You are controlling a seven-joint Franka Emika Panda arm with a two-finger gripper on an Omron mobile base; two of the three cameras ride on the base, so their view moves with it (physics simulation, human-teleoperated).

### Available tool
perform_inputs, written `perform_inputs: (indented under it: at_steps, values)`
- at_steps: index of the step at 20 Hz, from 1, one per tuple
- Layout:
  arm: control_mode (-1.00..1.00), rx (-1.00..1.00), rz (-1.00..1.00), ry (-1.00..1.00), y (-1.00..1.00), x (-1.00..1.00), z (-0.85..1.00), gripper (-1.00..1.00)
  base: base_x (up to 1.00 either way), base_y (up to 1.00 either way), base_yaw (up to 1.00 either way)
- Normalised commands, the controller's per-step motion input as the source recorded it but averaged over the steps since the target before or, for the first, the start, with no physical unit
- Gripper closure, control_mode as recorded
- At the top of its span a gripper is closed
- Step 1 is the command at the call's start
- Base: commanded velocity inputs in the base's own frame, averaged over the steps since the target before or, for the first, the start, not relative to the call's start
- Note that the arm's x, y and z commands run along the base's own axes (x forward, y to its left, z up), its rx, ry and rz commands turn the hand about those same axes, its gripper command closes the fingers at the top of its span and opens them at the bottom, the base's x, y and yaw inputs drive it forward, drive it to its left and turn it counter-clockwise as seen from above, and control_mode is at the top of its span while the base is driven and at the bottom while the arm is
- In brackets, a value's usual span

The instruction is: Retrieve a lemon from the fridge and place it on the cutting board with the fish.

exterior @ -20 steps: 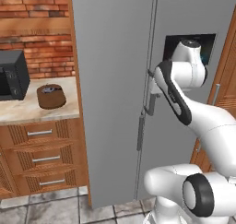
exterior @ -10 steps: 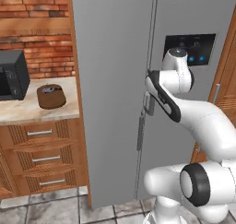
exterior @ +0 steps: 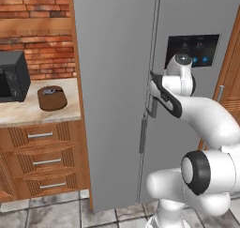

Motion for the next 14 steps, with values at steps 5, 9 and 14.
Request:
perform_inputs:
  at_steps: [5, 9, 14]
  values:
    - [-1.00, 0.00, 0.00, -0.07, 0.00, 0.34, -0.02, -1.00, 0.00, 0.00, 0.00]
    - [-1.00, 0.00, 0.00, 0.00, 0.00, 0.25, 0.00, -1.00, 0.00, 0.00, 0.00]
    - [-1.00, 0.00, 0.00, -0.03, 0.00, 0.33, -0.04, -1.00, 0.00, 0.00, 0.00]
